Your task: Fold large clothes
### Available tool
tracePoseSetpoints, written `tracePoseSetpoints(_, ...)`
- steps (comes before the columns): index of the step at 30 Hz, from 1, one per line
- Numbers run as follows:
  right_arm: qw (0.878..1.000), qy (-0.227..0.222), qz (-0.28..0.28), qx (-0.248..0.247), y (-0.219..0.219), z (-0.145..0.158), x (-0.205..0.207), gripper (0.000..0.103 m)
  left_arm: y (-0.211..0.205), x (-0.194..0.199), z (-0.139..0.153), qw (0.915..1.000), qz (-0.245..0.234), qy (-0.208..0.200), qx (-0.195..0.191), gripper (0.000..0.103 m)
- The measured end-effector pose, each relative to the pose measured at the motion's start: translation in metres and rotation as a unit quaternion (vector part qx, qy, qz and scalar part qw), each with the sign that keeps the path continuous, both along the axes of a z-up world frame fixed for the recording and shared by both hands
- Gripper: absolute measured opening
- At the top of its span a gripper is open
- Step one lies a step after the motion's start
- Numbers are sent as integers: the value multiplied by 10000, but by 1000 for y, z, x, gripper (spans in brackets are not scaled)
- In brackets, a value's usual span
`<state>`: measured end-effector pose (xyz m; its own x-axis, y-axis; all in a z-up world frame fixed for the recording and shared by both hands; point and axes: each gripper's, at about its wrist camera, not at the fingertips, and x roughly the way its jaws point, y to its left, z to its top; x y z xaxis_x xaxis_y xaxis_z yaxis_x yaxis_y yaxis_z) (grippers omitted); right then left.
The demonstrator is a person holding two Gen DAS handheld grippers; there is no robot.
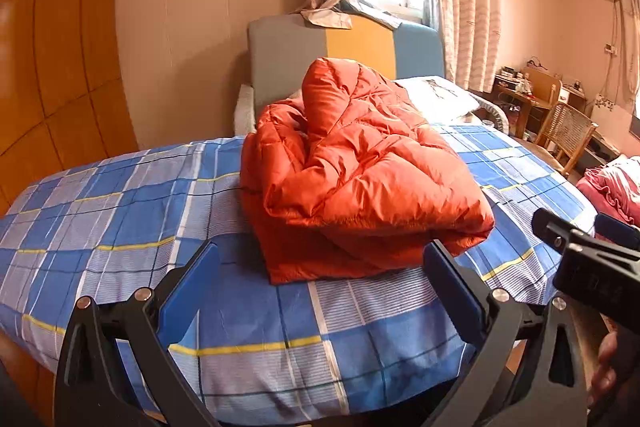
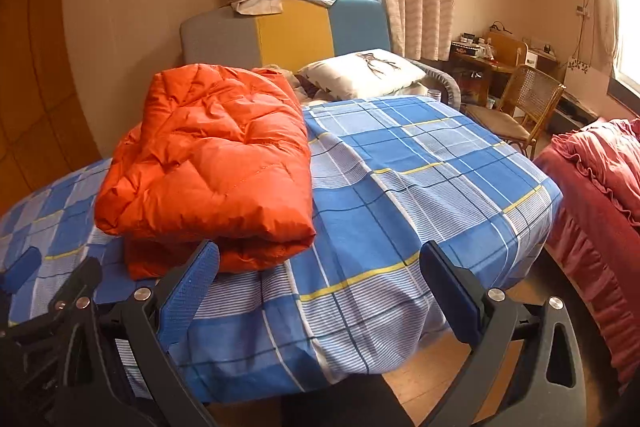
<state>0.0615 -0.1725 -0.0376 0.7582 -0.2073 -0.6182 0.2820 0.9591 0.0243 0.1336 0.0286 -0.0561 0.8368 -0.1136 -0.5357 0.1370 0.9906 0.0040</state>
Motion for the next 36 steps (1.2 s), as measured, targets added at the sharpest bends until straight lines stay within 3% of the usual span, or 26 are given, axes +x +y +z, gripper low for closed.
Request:
tracePoseSetpoints(5,9999,-4,-96,-106,4,2,-15,100,0,-18,2,9995,108,-250,162,101)
tracePoseSetpoints(16,9987,-250,74,-446,21,7,-31,100,24,-28,5,9986,435,-308,-43,101)
tracePoseSetpoints(36,9981,-284,-14,-554,21,5,-39,100,10,-38,7,9993,102,-351,40,101)
